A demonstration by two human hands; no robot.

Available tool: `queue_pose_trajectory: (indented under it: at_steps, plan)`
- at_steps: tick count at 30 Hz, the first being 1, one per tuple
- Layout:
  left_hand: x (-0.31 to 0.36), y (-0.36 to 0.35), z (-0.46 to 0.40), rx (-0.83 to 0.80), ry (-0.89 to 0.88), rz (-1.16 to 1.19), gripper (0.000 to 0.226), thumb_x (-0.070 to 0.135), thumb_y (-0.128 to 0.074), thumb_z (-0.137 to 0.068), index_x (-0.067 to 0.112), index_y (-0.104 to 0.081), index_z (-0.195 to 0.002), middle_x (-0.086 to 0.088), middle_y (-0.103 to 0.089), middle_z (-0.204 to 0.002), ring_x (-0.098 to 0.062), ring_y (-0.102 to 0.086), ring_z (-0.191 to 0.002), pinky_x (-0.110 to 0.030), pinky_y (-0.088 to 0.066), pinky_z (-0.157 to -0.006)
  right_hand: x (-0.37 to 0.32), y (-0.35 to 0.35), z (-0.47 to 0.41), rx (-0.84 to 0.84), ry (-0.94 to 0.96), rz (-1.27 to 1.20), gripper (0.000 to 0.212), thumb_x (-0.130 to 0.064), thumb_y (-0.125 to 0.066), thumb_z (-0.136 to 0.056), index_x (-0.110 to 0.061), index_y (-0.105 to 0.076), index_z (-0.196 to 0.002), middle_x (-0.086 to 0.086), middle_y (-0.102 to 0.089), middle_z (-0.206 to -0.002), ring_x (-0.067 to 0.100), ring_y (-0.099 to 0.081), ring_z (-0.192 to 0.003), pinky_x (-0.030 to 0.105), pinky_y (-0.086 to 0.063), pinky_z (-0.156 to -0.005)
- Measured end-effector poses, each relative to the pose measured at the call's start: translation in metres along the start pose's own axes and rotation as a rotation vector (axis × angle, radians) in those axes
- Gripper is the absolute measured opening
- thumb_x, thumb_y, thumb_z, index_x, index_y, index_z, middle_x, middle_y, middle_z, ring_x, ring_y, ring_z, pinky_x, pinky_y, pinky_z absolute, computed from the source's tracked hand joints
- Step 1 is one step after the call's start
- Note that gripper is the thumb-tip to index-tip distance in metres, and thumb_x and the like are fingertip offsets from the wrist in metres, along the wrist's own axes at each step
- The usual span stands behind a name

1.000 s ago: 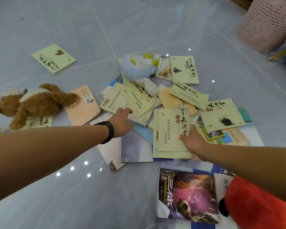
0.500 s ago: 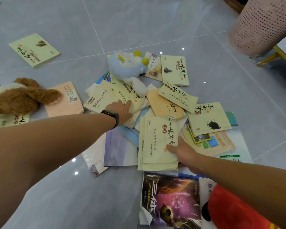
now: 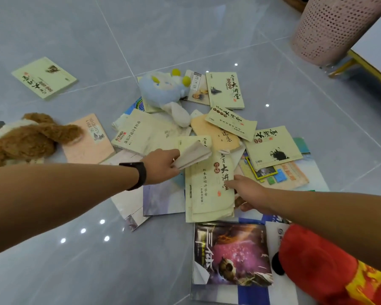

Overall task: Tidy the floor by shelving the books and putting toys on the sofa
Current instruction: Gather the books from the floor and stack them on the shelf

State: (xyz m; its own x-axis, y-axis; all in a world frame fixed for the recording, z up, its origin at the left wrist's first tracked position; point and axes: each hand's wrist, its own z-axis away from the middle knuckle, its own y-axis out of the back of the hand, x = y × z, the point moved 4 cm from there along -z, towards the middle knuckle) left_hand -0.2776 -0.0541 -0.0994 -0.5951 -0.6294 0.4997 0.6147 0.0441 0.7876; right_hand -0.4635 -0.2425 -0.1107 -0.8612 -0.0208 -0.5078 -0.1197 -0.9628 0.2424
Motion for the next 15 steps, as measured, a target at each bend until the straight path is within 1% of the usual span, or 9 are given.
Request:
queue_pose_trajectory:
  at_steps: [2, 4, 5, 6, 7, 9, 10, 12, 15]
  plan:
    - [0.01, -0.012, 0.023, -0.094, -0.09, -0.063, 0.009, 0.031, -0.057, -0.094, 0.026, -0.052, -0.1, -0.001, -0.064, -0.087, -0.026, -0.061, -0.084, -0.037, -0.049, -0.072, -0.003, -0.005, 0.005, -0.054, -0.027, -0.028, 0.058, -0.06, -0.035, -0.103, -0.013, -0.062, -0.121, 0.011, -0.067, -0.101, 0.02, -0.055, -0.064, 0.027, -0.038, -0.055]
    - [0.018, -0.032, 0.043, -0.286, -0.173, -0.204, 0.031, 0.042, -0.055, -0.095, 0.038, -0.052, -0.126, 0.002, -0.067, -0.104, -0.019, -0.062, -0.097, -0.037, -0.051, -0.084, -0.006, -0.009, 0.008, -0.097, -0.019, -0.051, 0.075, -0.073, -0.029, -0.098, -0.012, -0.067, -0.118, 0.013, -0.068, -0.099, 0.02, -0.054, -0.065, 0.027, -0.039, -0.055]
    - [0.02, -0.041, 0.05, -0.378, -0.192, -0.246, 0.039, 0.044, -0.055, -0.095, 0.042, -0.05, -0.133, 0.002, -0.067, -0.11, -0.017, -0.06, -0.101, -0.037, -0.05, -0.089, -0.008, -0.011, 0.011, -0.102, -0.008, -0.039, 0.075, -0.074, -0.031, -0.096, -0.011, -0.068, -0.116, 0.013, -0.067, -0.096, 0.019, -0.054, -0.065, 0.026, -0.039, -0.054]
    - [0.023, -0.049, 0.055, -0.425, -0.208, -0.251, 0.042, 0.043, -0.055, -0.095, 0.043, -0.049, -0.136, 0.002, -0.066, -0.115, -0.017, -0.059, -0.105, -0.038, -0.049, -0.092, -0.009, -0.012, 0.012, -0.095, 0.009, -0.005, 0.069, -0.07, -0.036, -0.098, -0.011, -0.067, -0.114, 0.012, -0.065, -0.093, 0.018, -0.053, -0.062, 0.026, -0.039, -0.054]
    - [0.024, -0.054, 0.057, -0.431, -0.211, -0.24, 0.043, 0.042, -0.055, -0.095, 0.042, -0.049, -0.137, 0.002, -0.065, -0.119, -0.018, -0.059, -0.109, -0.039, -0.049, -0.094, -0.01, -0.013, 0.014, -0.081, 0.032, 0.051, 0.054, -0.06, -0.044, -0.101, -0.011, -0.066, -0.111, 0.011, -0.064, -0.091, 0.016, -0.052, -0.059, 0.025, -0.038, -0.053]
    - [0.023, -0.056, 0.055, -0.373, -0.161, -0.19, 0.043, 0.038, -0.054, -0.096, 0.039, -0.049, -0.138, 0.002, -0.062, -0.129, -0.019, -0.059, -0.114, -0.039, -0.049, -0.096, -0.01, -0.015, 0.017, -0.06, 0.061, 0.139, 0.019, -0.03, -0.054, -0.104, -0.014, -0.063, -0.102, 0.01, -0.065, -0.086, 0.012, -0.049, -0.054, 0.023, -0.036, -0.05]
    - [0.02, -0.056, 0.053, -0.339, -0.11, -0.154, 0.045, 0.035, -0.055, -0.096, 0.036, -0.048, -0.14, 0.003, -0.058, -0.136, -0.018, -0.057, -0.119, -0.037, -0.048, -0.099, -0.008, -0.016, 0.019, -0.059, 0.063, 0.166, 0.011, -0.019, -0.054, -0.103, -0.015, -0.063, -0.098, 0.009, -0.066, -0.084, 0.011, -0.048, -0.053, 0.022, -0.035, -0.048]
    - [0.012, -0.057, 0.049, -0.287, 0.009, -0.051, 0.051, 0.03, -0.059, -0.095, 0.028, -0.046, -0.144, 0.004, -0.046, -0.147, -0.018, -0.051, -0.128, -0.034, -0.043, -0.106, -0.006, -0.019, 0.02, -0.062, 0.066, 0.208, 0.014, -0.009, -0.054, -0.101, -0.016, -0.061, -0.092, 0.008, -0.067, -0.08, 0.011, -0.048, -0.053, 0.02, -0.035, -0.047]
    - [-0.001, -0.063, 0.047, -0.218, 0.194, 0.155, 0.062, 0.031, -0.064, -0.09, 0.024, -0.042, -0.147, -0.002, -0.031, -0.151, -0.023, -0.055, -0.119, -0.036, -0.046, -0.104, -0.004, -0.023, 0.02, -0.067, 0.064, 0.229, 0.015, -0.006, -0.054, -0.1, -0.015, -0.06, -0.09, 0.007, -0.068, -0.078, 0.011, -0.048, -0.053, 0.02, -0.036, -0.047]
